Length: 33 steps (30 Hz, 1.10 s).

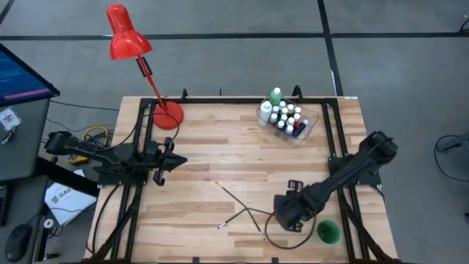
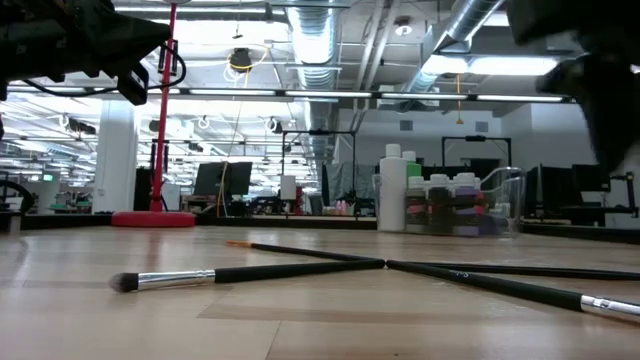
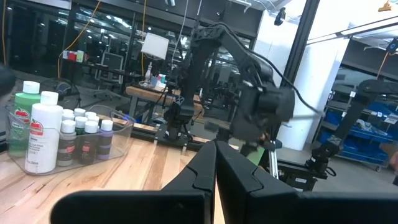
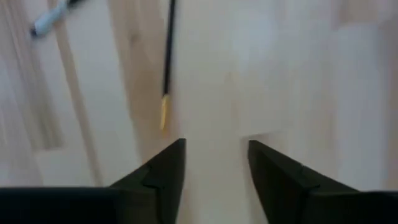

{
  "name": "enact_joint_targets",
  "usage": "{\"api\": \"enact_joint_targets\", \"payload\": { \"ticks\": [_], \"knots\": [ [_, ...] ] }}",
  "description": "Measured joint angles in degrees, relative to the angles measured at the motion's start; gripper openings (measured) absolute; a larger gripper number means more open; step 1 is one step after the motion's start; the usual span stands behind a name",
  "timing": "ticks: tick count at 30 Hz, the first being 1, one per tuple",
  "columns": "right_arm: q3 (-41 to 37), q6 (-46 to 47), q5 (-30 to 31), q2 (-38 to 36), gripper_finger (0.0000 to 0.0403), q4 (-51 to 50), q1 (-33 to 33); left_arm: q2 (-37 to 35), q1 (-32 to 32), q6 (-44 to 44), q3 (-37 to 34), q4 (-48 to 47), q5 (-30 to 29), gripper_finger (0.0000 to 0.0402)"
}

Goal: Pick & Place Paint Supplies
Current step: Put the yellow paint brush into the green cup

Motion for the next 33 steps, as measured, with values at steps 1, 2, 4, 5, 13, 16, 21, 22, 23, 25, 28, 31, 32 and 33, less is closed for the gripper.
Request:
{"api": "enact_joint_targets", "payload": {
  "ticks": [1,2,4,5,13,16,21,22,23,25,28,31,32,33],
  "knots": [
    [0.4,0.0,-2.0,1.4,0.0178,-0.1,-0.1,0.0,0.0,0.0,0.0,0.0,0.0,0.0002],
    [0.8,0.0,-4.0,2.7,0.0192,0.1,-0.2,0.0,0.0,0.0,0.0,0.0,0.0,0.0002],
    [1.3,0.0,-6.4,4.8,0.0217,0.0,-0.3,0.0,0.0,0.0,0.0,0.0,0.0,0.0002],
    [1.6,0.0,-6.9,5.8,0.0227,0.2,-0.3,0.0,0.0,0.0,0.0,0.0,0.0,0.0002],
    [2.1,-0.5,-7.9,10.3,0.024,3.4,-0.3,0.0,0.0,0.0,0.0,0.0,0.0,0.0002],
    [2.1,-0.7,-8.4,11.4,0.0236,3.6,-0.3,0.0,0.0,0.0,0.0,0.1,0.0,0.0002],
    [2.0,-1.1,-8.6,12.5,0.0235,4.7,0.0,0.0,0.0,0.0,0.0,0.2,0.0,0.0002],
    [2.0,-1.1,-8.6,12.4,0.0235,5.4,0.0,0.0,0.0,0.0,0.0,0.3,0.0,0.0002],
    [2.0,-1.1,-8.6,12.4,0.0235,5.8,0.0,0.0,0.0,0.0,0.0,0.3,0.0,0.0002],
    [2.0,-1.1,-8.6,12.4,0.0234,5.7,-0.1,0.0,0.0,0.0,0.0,0.4,0.0,0.0002],
    [1.4,-1.1,-8.6,12.4,0.0229,6.7,-0.1,0.0,0.0,0.0,0.0,0.4,0.0,0.0002],
    [-0.9,-0.8,-8.6,12.1,0.0221,9.7,0.0,0.0,0.0,0.0,0.0,0.5,0.0,0.0002],
    [-1.4,-0.6,-8.5,11.9,0.0219,10.1,0.0,0.0,0.0,0.0,0.0,0.5,0.0,0.0002],
    [-1.8,-0.3,-8.5,11.9,0.0217,10.3,0.0,0.0,0.0,0.0,0.0,0.5,0.0,0.0002]
  ]
}}
